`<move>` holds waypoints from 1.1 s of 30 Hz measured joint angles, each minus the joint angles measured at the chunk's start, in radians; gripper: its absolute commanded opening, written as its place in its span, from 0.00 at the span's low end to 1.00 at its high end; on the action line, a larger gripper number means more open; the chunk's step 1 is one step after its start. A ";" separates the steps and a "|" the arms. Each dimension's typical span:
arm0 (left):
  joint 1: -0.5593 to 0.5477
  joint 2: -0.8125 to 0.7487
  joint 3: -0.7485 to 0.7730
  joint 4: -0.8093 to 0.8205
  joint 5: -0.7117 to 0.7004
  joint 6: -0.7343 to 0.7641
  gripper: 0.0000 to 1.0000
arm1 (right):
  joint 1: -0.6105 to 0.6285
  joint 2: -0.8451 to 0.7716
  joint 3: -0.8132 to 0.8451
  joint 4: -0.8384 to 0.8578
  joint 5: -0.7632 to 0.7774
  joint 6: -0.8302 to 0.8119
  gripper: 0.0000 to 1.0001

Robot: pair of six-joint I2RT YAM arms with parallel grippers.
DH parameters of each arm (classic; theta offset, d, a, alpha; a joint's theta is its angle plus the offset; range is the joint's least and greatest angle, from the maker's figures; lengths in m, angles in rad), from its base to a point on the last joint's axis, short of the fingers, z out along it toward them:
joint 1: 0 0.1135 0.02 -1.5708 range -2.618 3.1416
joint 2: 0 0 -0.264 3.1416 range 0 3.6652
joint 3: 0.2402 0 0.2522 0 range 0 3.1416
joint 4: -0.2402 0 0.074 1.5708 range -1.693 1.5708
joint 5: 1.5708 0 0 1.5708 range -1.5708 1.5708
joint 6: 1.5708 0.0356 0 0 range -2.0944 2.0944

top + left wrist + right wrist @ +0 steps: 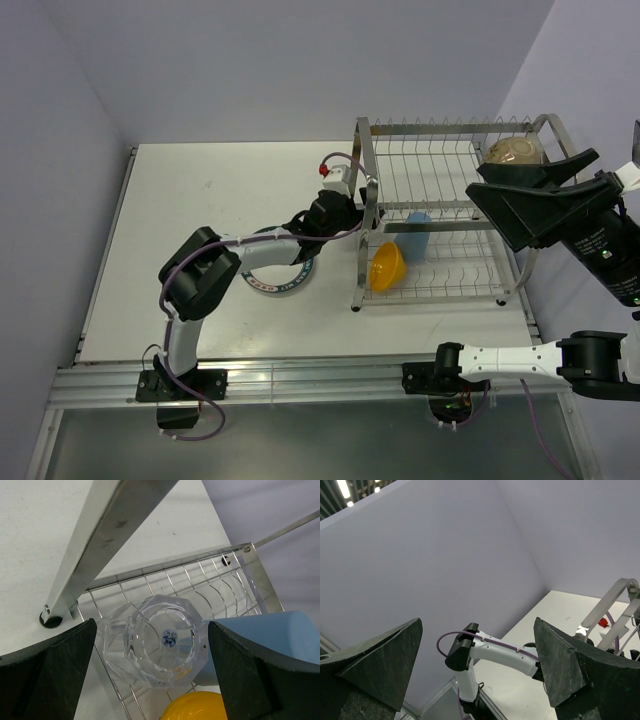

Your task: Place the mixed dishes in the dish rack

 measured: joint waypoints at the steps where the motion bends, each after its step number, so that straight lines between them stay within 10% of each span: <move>1: 0.000 -0.006 -0.006 0.004 0.000 0.000 0.99 | 0.000 0.000 0.000 0.000 -0.001 0.000 1.00; 25: 0.042 -0.312 -0.323 0.087 -0.025 -0.039 0.99 | 0.000 -0.016 -0.036 0.000 0.001 -0.001 1.00; 33: 0.098 -0.691 -0.378 -0.285 -0.188 -0.193 0.92 | 0.000 -0.001 -0.014 -0.045 0.034 0.001 1.00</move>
